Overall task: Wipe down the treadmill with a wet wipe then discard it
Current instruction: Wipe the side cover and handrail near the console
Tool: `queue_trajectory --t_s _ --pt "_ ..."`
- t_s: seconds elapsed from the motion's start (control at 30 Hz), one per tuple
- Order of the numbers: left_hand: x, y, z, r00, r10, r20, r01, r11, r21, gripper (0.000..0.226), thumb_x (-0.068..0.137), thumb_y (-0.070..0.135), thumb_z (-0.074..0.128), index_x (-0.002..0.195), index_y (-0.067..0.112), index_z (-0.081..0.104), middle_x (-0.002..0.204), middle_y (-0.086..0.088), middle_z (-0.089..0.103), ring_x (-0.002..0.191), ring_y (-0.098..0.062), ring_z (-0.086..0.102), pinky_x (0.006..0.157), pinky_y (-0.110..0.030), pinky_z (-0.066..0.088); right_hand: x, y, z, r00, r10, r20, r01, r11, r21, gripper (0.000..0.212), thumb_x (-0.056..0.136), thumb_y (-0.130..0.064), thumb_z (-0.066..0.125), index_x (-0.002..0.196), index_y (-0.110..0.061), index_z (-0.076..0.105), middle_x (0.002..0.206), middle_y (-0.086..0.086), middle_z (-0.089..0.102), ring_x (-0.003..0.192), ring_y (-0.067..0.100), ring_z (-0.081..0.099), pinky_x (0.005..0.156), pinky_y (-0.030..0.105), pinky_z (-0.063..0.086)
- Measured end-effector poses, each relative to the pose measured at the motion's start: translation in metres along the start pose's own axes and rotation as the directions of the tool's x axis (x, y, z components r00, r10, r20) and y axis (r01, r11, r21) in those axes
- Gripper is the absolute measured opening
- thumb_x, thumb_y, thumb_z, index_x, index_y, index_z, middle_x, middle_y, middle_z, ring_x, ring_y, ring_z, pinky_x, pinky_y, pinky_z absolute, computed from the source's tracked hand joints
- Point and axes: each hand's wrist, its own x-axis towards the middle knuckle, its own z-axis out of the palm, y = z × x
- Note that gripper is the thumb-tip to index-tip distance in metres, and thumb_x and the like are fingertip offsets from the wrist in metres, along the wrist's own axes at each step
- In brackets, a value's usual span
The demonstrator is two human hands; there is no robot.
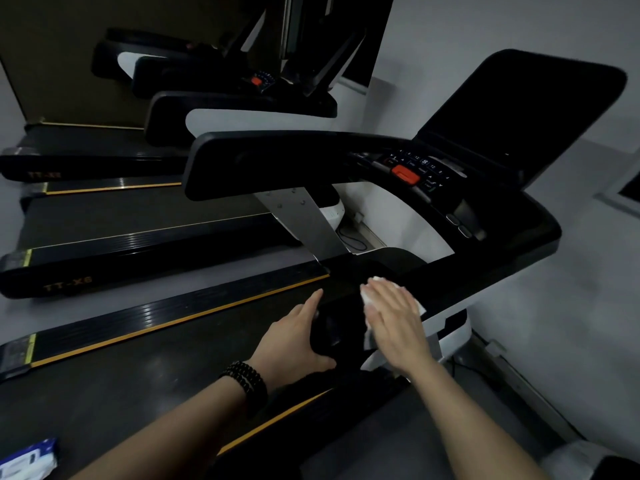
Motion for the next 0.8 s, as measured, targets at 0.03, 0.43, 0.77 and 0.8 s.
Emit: queue_trajectory --t_s 0.03,0.43,0.77,0.8 --pt "0.0 0.001 0.0 1.0 -0.005 0.001 0.005 1.0 0.002 0.119 0.068 0.044 0.081 0.153 0.034 -0.002 0.148 0.006 0.041 0.124 -0.014 0.049 0.107 -0.036 0.04 0.003 0.008 -0.001 0.999 0.034 0.007 -0.034 0.999 -0.008 0.059 0.1 -0.042 0.013 0.148 -0.027 0.042 0.158 -0.006 0.036 0.148 0.007 0.018 0.121 0.033 0.003" --pt "-0.005 -0.009 -0.003 0.996 -0.009 0.088 0.023 0.988 -0.153 0.118 0.068 0.029 0.081 0.151 0.042 -0.001 0.151 0.01 0.036 0.123 -0.014 0.05 0.1 -0.033 0.048 -0.027 -0.051 0.029 0.99 -0.038 -0.139 0.054 0.992 0.113 0.051 0.104 -0.036 0.021 0.142 -0.021 0.052 0.152 -0.006 0.045 0.146 0.009 0.026 0.12 0.043 0.014" --pt "-0.008 -0.014 -0.01 0.991 -0.021 0.129 0.073 0.907 -0.414 0.102 0.077 0.014 0.071 0.154 0.033 0.006 0.152 0.003 0.037 0.124 -0.004 0.04 0.089 -0.014 0.035 -0.037 -0.081 0.019 0.966 -0.257 -0.007 0.257 0.964 0.068 0.047 0.104 -0.034 0.024 0.138 -0.025 0.055 0.153 -0.007 0.044 0.148 0.01 0.022 0.118 0.042 0.017" --pt "-0.008 -0.014 -0.011 0.991 -0.019 0.133 0.073 0.906 -0.416 0.101 0.078 0.014 0.07 0.154 0.033 0.006 0.151 0.004 0.038 0.121 -0.003 0.042 0.088 -0.014 0.035 -0.036 -0.078 0.016 0.963 -0.269 0.023 0.268 0.963 0.034 0.048 0.105 -0.035 0.022 0.141 -0.025 0.052 0.154 -0.006 0.042 0.148 0.01 0.021 0.119 0.042 0.017"
